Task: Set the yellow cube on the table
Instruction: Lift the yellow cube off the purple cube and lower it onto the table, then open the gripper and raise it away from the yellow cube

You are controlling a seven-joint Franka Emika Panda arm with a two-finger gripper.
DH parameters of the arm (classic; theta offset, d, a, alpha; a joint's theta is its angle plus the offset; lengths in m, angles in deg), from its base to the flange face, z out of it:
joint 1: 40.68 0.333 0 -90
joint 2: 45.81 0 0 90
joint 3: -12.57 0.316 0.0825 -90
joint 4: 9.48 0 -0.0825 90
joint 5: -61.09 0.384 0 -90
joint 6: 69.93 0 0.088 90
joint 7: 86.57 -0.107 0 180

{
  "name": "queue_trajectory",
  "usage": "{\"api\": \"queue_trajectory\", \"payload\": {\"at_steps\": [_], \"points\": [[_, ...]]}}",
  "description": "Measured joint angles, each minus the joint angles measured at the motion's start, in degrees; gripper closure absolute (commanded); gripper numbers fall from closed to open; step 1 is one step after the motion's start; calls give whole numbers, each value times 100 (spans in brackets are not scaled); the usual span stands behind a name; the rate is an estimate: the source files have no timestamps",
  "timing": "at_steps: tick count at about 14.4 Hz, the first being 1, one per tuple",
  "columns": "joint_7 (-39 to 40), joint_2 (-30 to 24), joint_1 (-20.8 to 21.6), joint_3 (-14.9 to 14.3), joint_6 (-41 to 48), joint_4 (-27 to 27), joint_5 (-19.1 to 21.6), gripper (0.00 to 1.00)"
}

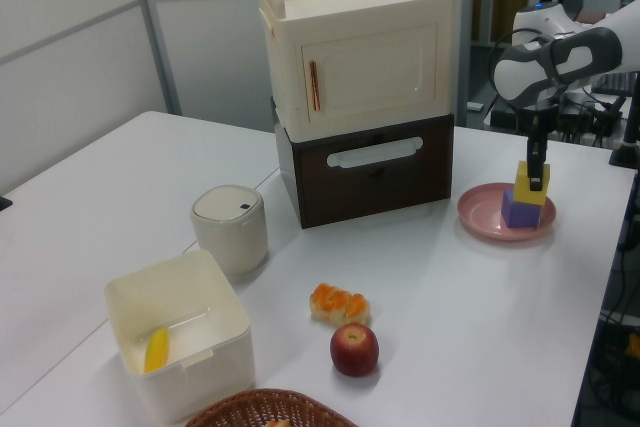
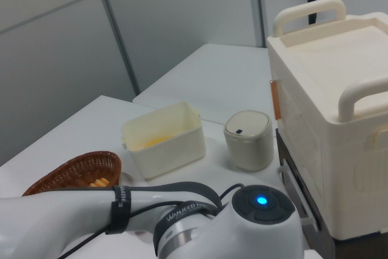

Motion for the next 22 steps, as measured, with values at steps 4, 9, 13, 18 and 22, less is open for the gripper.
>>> {"api": "queue_trajectory", "payload": {"at_steps": [4,9,13,18,22], "points": [[-131,-200,157,206,408,-278,4,61],[-1849,-260,1121,550,516,-361,7,45],[-3129,-161,2003,578,516,-353,15,0],[-3818,-89,2509,578,511,-375,15,0],[-4419,-127,2929,580,512,-602,19,0]]}}
